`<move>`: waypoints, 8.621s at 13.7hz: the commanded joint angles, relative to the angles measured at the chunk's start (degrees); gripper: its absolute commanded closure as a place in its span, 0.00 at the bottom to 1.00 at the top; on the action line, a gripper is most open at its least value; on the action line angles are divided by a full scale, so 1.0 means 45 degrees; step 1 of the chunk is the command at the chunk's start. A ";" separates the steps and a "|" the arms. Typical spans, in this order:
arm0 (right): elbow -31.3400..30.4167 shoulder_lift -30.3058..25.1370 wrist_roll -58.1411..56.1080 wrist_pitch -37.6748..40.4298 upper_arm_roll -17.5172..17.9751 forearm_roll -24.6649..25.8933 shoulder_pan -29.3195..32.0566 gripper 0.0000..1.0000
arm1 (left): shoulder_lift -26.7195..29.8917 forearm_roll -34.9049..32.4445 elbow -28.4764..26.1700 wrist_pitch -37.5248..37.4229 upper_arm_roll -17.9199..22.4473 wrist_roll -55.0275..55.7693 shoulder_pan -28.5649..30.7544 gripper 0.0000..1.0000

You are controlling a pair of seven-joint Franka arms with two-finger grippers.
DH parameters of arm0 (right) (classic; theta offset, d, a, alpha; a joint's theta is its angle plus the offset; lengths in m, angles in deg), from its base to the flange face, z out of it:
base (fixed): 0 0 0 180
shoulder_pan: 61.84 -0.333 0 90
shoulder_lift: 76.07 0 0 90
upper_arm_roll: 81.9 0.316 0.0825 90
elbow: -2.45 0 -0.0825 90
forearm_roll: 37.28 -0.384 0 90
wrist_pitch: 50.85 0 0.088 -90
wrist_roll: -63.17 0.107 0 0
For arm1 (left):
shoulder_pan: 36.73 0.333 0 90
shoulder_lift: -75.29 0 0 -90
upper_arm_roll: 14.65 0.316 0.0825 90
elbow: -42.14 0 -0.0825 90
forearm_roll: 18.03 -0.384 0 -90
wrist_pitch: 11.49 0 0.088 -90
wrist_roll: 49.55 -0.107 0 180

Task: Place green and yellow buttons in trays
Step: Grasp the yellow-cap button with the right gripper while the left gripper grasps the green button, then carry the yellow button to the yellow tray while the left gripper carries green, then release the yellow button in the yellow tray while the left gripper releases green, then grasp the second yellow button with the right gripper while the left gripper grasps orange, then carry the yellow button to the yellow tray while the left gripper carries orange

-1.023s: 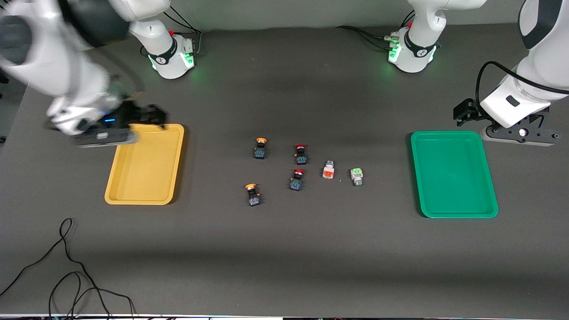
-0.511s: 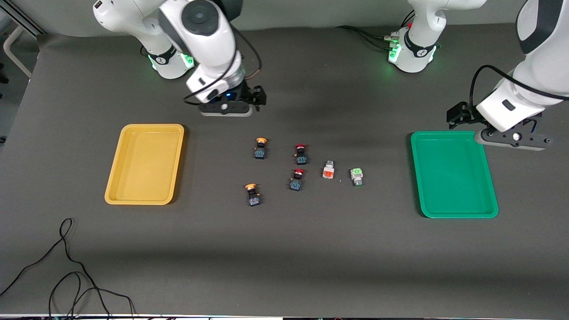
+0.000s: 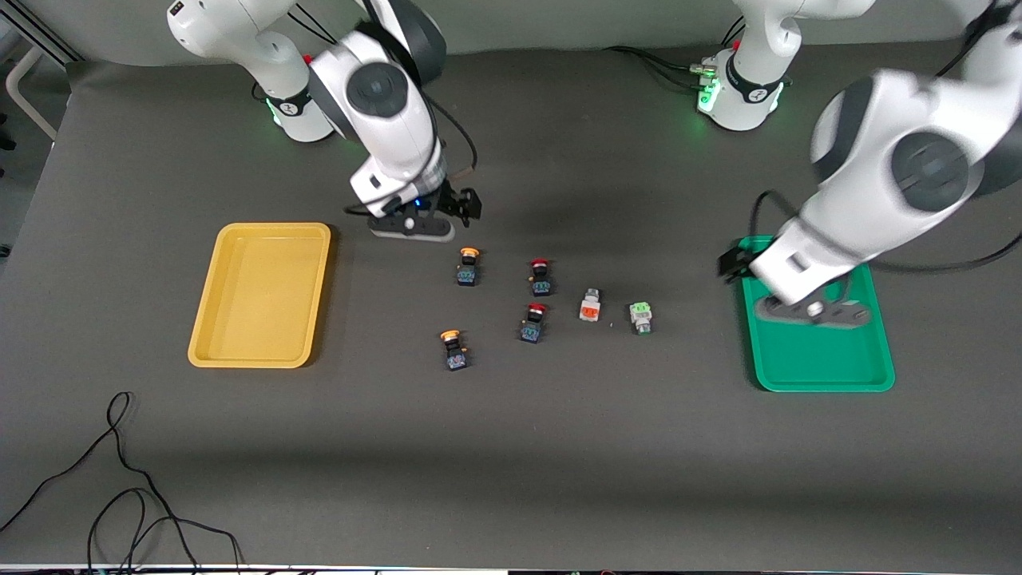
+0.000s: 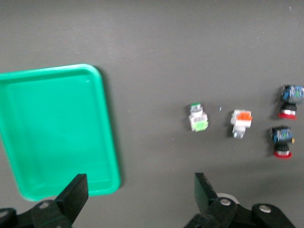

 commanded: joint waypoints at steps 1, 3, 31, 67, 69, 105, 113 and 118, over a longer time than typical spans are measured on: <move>0.0079 0.1561 0.0270 -0.1343 0.0030 0.0027 -0.0029 0.00 | -0.1418 -0.0025 0.0308 0.1201 0.0121 0.1249 -0.0647 0.00; -0.0250 0.2382 0.0270 -0.2455 0.0030 0.0027 -0.0107 0.00 | -0.2336 0.0071 0.0289 0.2042 0.0121 0.1270 -0.0727 0.00; 0.2736 0.0865 -0.4284 0.3217 -0.2365 -0.0032 -0.0205 0.80 | -0.3281 0.1264 -0.1065 0.2902 0.0198 0.3419 -0.1490 1.00; 0.4961 0.3830 -1.4640 0.5469 -1.2021 -0.3762 -0.1390 0.00 | -0.1539 0.0266 0.0013 -0.1312 -0.0075 -0.2100 0.1995 0.00; 0.5292 0.3927 -1.3001 0.5430 -1.1905 -0.3957 -0.2386 0.00 | -0.1831 0.0656 0.0307 -0.1080 -0.0075 -0.0204 0.0938 0.00; 0.7207 0.8639 -0.8912 -0.0670 -0.7040 -0.6712 -0.3037 0.91 | -0.1934 0.0951 0.1007 -0.1867 0.0198 0.2508 -0.1298 1.00; 0.6918 0.5144 -0.7074 0.3746 -0.8133 -0.4882 -0.3232 0.93 | -0.2185 -0.1035 0.0801 -0.1809 0.0238 -0.4525 0.2826 1.00; 0.3211 0.2525 -0.9662 0.3653 -1.0004 -0.3352 -0.3212 0.95 | -0.2379 -0.1314 -0.2849 0.3717 0.0257 -0.5722 0.3726 1.00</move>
